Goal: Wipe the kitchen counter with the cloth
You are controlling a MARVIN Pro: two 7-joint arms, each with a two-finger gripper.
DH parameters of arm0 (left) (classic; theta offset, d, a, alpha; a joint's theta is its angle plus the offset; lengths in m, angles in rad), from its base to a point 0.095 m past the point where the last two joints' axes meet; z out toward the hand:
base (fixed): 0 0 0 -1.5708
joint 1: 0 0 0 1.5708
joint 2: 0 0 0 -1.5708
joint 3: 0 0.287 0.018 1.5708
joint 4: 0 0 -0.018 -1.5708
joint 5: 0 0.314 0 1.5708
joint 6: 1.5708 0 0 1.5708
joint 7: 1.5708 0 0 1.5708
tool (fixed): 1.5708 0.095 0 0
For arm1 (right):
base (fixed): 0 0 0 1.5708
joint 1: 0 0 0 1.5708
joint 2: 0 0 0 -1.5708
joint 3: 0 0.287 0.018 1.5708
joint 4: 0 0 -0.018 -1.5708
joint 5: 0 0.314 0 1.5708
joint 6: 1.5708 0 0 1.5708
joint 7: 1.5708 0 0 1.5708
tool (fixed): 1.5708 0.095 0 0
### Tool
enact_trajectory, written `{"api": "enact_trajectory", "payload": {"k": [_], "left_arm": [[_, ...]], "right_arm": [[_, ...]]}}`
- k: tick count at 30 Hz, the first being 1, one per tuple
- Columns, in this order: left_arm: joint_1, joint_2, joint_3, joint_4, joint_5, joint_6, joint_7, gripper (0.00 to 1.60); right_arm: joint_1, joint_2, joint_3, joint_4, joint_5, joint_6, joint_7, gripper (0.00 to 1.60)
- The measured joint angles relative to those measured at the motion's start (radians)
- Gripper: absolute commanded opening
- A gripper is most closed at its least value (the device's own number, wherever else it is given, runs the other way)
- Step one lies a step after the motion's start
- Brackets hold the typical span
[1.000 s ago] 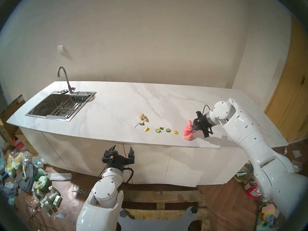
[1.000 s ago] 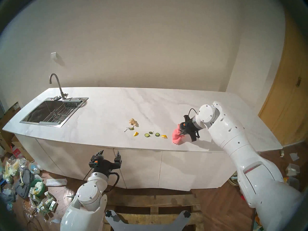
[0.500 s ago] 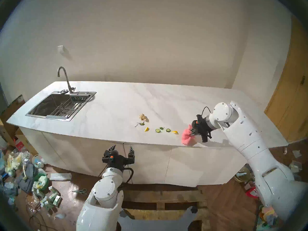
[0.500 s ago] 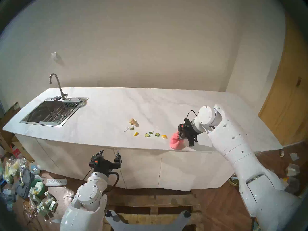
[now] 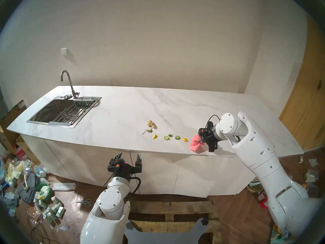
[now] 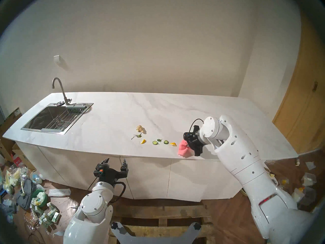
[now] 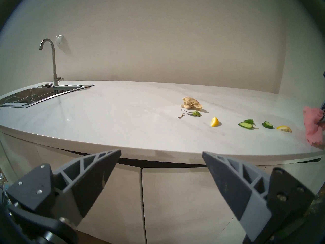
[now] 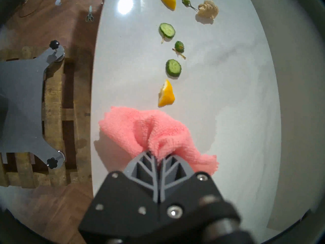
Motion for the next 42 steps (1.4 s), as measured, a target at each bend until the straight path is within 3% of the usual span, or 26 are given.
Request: {"api": "enact_trajectory", "payload": {"k": [4, 12, 24, 32, 38, 42], "left_arm": [[0.001, 0.001, 0.0, -0.002, 0.0, 0.0, 0.0, 1.6], [0.001, 0.002, 0.0, -0.003, -0.001, 0.0, 0.0, 1.6], [0.001, 0.003, 0.001, -0.003, -0.002, 0.0, 0.0, 1.6], [0.001, 0.003, 0.001, -0.003, -0.002, 0.0, 0.0, 1.6], [0.001, 0.004, 0.001, -0.003, -0.003, 0.0, 0.0, 1.6], [0.001, 0.004, 0.002, -0.003, -0.003, 0.0, 0.0, 1.6]], "right_arm": [[0.012, -0.019, -0.019, 0.05, -0.005, -0.004, -0.009, 0.0], [0.082, -0.038, -0.045, 0.174, 0.023, -0.066, 0.053, 0.0], [0.18, -0.09, -0.064, 0.337, 0.035, -0.15, 0.013, 0.0], [0.195, -0.109, -0.085, 0.343, 0.04, -0.158, 0.032, 0.0], [0.176, -0.101, -0.09, 0.296, 0.04, -0.147, 0.048, 0.0], [0.149, -0.106, -0.088, 0.264, 0.028, -0.114, 0.017, 0.0]]}}
